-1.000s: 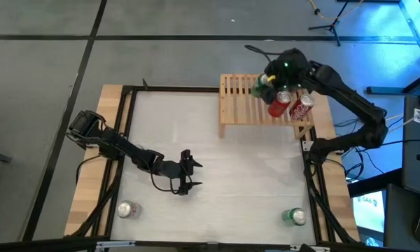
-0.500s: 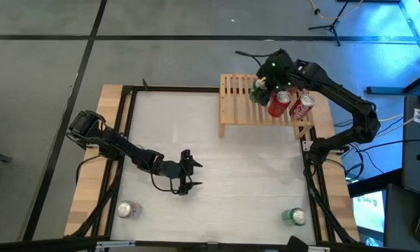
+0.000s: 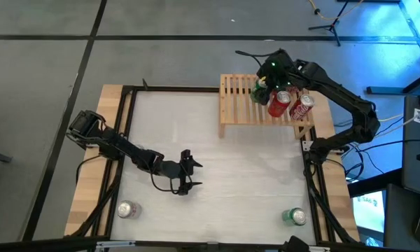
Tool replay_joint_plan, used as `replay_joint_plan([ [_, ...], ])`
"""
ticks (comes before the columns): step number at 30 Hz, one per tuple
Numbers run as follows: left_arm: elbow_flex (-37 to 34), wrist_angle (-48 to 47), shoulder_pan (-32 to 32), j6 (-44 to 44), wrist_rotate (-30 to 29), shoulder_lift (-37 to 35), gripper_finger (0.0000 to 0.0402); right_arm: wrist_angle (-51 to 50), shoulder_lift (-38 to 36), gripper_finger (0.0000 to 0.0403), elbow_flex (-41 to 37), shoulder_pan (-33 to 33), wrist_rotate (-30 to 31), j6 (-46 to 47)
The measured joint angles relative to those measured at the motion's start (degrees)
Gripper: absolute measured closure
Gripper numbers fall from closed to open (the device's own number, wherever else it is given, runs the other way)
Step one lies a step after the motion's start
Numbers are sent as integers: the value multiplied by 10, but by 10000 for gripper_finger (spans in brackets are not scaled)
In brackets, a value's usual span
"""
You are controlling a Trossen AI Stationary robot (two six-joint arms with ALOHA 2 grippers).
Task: Place canned beverage on shelf
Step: Put the top green soda can on the shelf, then put the green soda can on the shelf aligned with the other green soda can
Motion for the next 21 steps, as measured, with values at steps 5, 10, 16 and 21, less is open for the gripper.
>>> replay_joint_plan([
  [5,0,0,0,0,0,0,67,0,0,10,0,0,0,-1],
  [10,0,0,0,0,0,0,67,0,-12,16,-1,1,-2,0],
  [16,0,0,0,0,0,0,67,-4,-41,18,10,18,-8,3],
  [21,0,0,0,0,0,0,67,-5,-48,18,70,58,-10,17],
])
